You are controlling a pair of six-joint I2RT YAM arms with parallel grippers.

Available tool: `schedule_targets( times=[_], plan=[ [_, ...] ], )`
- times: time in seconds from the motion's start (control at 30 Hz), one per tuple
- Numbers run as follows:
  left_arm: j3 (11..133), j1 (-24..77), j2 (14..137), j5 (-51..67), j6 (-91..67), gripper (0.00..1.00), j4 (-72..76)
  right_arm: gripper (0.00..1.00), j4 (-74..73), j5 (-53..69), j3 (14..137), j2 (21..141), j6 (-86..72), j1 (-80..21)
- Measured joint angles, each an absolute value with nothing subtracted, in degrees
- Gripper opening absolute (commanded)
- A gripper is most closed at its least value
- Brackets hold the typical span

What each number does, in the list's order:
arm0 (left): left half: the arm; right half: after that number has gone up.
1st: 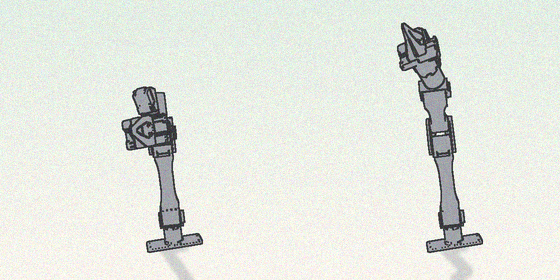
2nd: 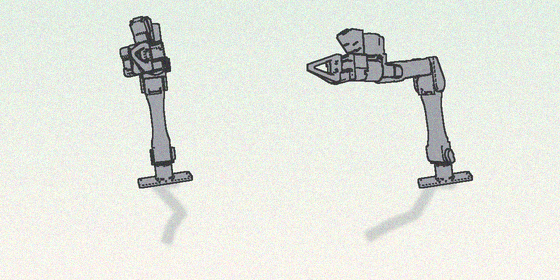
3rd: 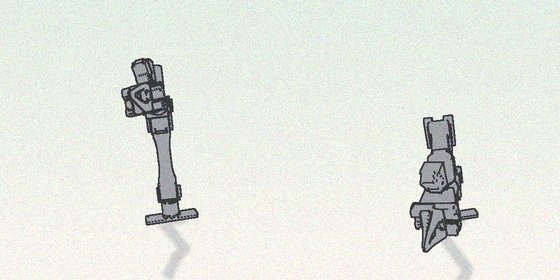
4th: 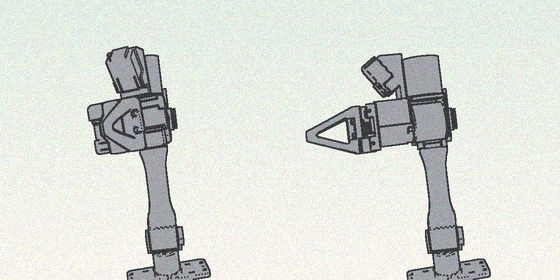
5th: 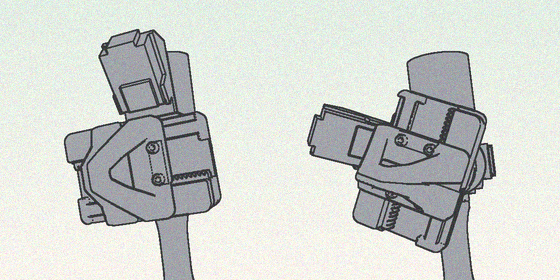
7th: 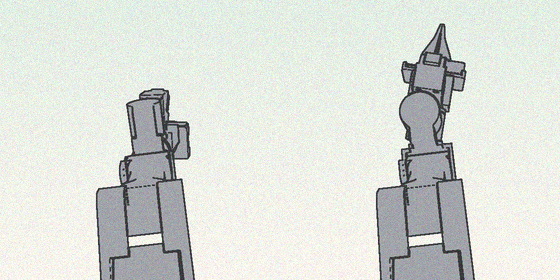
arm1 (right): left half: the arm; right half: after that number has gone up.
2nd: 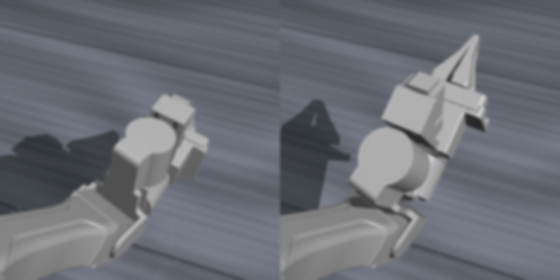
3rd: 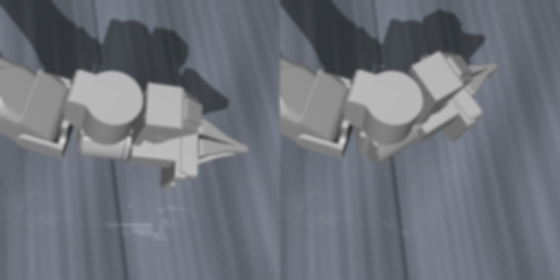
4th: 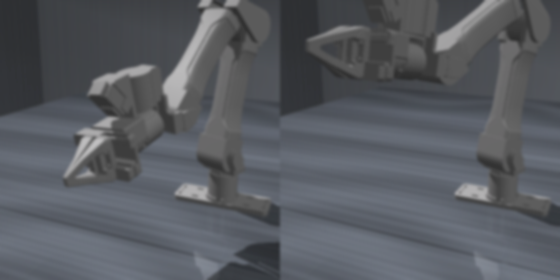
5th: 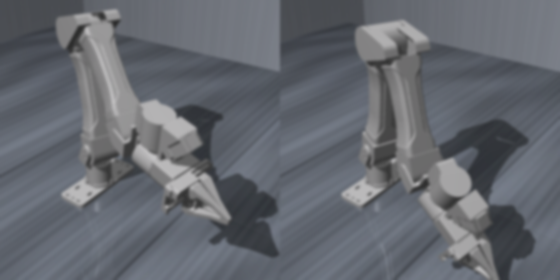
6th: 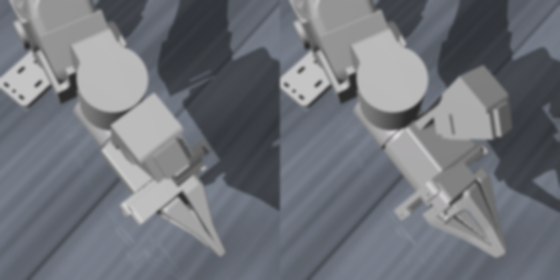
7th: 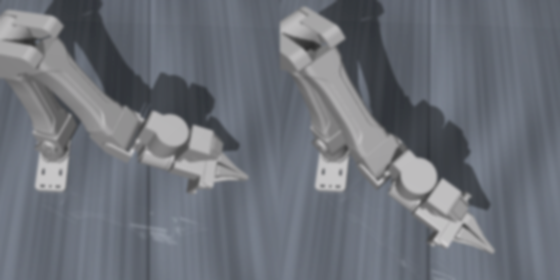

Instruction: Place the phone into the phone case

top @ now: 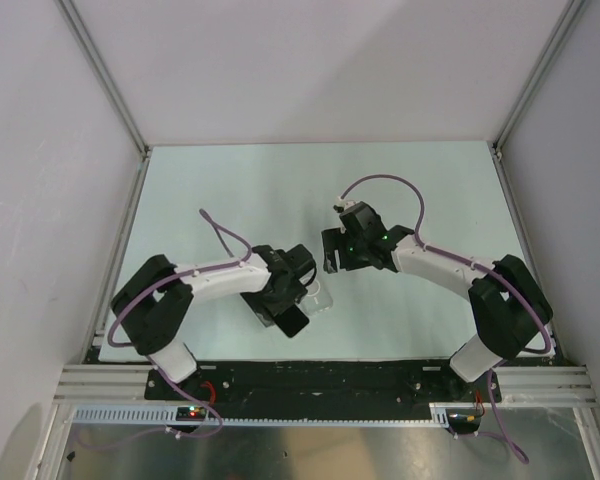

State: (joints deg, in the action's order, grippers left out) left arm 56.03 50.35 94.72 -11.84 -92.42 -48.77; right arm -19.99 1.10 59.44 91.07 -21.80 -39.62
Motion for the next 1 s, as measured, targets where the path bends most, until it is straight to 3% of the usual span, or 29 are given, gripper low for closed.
schedule_targets(
  times=[0.3, 0.57, 1.0],
  plan=[
    [55.9, 48.3, 85.3, -14.1, -85.3, 0.91, -48.8, 0.56, -20.1, -1.0, 59.4, 91.5, -24.0, -42.0],
    [54.4, 37.8, 76.8, -18.0, -73.0, 0.93, -49.0, 0.39, -19.7, -3.0, 59.5, 96.6, -23.9, -46.1],
    [54.4, 25.4, 75.2, -19.0, -58.2, 0.93, -47.1, 0.27, -20.4, -6.6, 66.0, 105.8, -20.6, -48.1]
  ],
)
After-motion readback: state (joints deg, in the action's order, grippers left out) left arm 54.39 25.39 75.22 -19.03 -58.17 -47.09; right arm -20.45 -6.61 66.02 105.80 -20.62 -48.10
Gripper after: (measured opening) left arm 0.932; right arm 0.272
